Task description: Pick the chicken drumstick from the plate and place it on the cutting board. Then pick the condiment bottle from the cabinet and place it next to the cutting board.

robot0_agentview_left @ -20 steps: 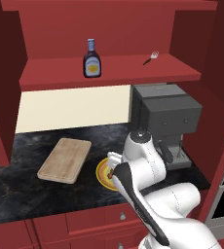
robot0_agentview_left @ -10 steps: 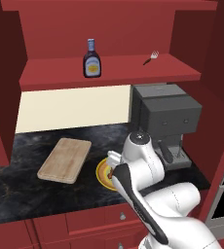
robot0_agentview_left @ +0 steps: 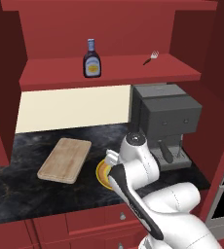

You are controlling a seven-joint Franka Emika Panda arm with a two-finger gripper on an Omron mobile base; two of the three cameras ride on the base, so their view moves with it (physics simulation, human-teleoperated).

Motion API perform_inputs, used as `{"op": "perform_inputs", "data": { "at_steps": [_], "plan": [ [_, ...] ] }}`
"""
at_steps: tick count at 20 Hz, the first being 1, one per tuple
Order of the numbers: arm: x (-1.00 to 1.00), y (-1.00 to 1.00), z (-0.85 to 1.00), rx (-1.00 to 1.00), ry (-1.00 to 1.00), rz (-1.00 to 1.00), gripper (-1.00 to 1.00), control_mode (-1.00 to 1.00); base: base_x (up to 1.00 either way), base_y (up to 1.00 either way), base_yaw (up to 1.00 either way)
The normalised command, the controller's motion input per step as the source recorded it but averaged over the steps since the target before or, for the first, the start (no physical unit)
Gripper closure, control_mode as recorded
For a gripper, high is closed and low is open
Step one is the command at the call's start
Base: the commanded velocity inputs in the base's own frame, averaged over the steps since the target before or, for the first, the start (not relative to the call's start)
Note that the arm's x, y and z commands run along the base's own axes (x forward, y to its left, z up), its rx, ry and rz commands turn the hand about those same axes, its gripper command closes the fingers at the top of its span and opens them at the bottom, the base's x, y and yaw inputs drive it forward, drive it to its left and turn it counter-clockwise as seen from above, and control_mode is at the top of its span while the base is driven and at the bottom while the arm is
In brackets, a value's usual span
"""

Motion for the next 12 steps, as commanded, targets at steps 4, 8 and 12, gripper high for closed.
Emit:
{"op": "perform_inputs", "data": {
  "at_steps": [4,8,12],
  "plan": [
    [0.16,0.16,-0.17,0.02,0.0,-0.05,-1.0,-1.0,0.0,0.0,0.0],
    [0.18,0.12,-0.17,0.03,0.0,-0.04,-1.0,-1.0,0.0,0.0,0.0],
    [0.2,0.0,-0.14,0.01,0.0,-0.02,-1.0,-1.0,0.0,0.0,0.0]
  ]
}}
